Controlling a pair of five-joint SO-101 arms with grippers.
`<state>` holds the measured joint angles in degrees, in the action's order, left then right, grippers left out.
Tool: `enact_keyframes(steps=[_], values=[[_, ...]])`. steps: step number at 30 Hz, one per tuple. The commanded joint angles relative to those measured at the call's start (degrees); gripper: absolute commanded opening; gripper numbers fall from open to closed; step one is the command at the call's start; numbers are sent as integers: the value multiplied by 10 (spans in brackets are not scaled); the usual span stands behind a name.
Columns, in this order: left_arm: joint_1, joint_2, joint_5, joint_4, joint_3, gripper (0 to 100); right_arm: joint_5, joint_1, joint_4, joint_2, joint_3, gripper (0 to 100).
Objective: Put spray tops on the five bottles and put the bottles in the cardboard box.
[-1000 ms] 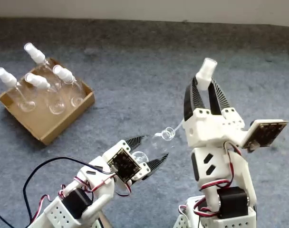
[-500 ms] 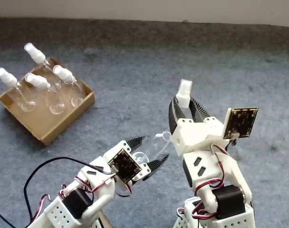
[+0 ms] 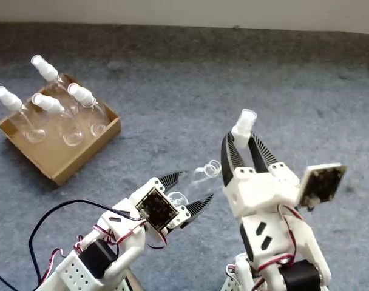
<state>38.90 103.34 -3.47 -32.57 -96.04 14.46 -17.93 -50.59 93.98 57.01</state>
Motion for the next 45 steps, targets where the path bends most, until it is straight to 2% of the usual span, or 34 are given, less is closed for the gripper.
enact_keyframes(steps=[1,7,28,33,36,42,45], values=[[-15,9,-3,10,-6,74,-40,-15,-6,15,-38,52],[-16,9,-3,25,-9,74,-44,-116,-52,44,-36,52],[-17,9,-2,25,-2,74,-45,-117,-55,52,63,53],[-51,9,-2,27,-2,74,-51,-118,-116,52,57,53],[-51,9,-2,27,-2,74,-92,-120,-134,52,57,54],[-52,9,-2,27,-2,74,-107,-121,-138,52,59,195],[-52,9,-2,27,-2,74,-105,-121,-138,52,57,217]])
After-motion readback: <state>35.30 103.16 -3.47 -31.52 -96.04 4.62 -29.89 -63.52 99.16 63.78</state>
